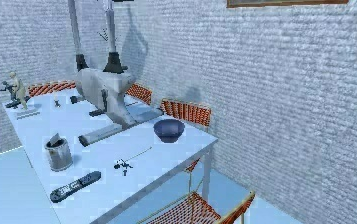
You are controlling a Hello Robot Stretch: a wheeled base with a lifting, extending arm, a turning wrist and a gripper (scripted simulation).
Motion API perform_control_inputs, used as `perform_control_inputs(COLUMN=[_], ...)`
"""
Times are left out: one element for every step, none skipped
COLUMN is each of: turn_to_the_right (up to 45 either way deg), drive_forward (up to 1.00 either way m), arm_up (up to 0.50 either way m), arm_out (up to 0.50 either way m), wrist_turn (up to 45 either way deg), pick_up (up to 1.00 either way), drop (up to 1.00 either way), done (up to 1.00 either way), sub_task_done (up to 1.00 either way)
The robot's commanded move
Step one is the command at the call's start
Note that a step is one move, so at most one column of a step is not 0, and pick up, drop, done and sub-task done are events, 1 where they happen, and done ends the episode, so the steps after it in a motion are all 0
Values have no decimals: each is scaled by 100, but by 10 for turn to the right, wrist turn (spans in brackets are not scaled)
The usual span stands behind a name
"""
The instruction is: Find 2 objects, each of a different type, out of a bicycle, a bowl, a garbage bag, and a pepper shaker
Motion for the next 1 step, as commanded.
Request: perform_control_inputs(turn_to_the_right=[0], drive_forward=[0], arm_up=[0], arm_out=[0], wrist_turn=[0], pick_up=[0], drop=[0], done=[0], sub_task_done=[100])
